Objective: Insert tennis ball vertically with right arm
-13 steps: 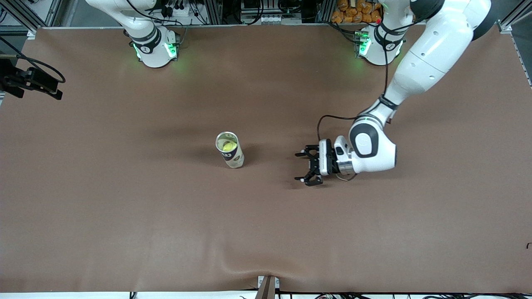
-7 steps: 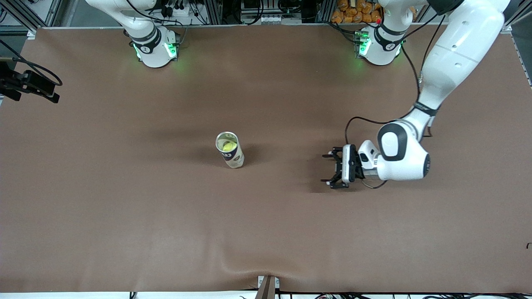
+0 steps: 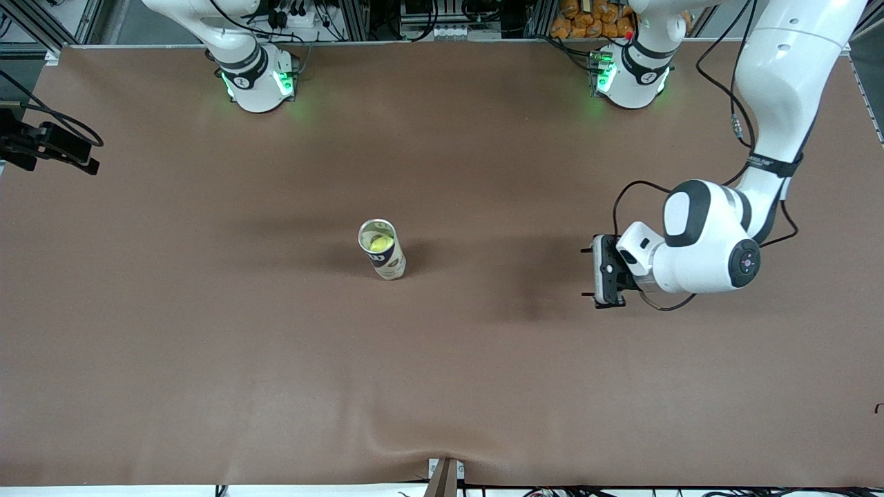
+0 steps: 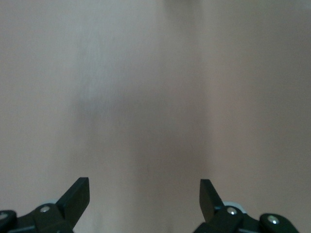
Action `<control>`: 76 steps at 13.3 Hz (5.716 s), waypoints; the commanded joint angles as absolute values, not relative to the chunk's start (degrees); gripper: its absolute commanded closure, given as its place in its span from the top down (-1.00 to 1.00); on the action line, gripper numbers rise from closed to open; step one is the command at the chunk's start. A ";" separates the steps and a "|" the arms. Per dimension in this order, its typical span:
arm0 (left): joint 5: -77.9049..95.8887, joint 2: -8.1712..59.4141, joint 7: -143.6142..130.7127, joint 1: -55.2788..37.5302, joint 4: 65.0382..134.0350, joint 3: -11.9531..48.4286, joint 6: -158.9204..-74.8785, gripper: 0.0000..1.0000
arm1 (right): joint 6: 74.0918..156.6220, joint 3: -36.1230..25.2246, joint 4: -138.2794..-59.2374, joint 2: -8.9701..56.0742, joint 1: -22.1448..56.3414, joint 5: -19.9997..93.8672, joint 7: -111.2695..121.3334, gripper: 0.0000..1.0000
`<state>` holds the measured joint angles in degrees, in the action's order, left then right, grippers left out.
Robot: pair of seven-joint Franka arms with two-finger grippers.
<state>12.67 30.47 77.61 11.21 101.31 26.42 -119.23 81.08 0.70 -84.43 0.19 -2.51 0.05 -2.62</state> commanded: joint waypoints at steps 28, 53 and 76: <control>-3.43 19.96 -5.45 12.31 83.41 23.48 -90.09 1.00 | 81.30 1.05 -83.94 0.88 -3.25 1.23 -2.20 1.00; 0.35 -3.96 -2.72 -0.09 90.70 -1.67 -87.89 1.00 | 83.58 1.23 -84.28 1.05 -2.81 1.23 -2.20 1.00; 0.88 -2.81 -0.62 0.44 89.65 -1.41 -88.24 1.00 | 84.55 1.23 -85.87 0.79 -3.25 1.23 -2.37 1.00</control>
<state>0.47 -2.94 -0.32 0.18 90.41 -1.52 -88.18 84.37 0.90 -85.48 1.09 -2.49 0.34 -2.29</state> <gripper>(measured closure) 0.000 0.000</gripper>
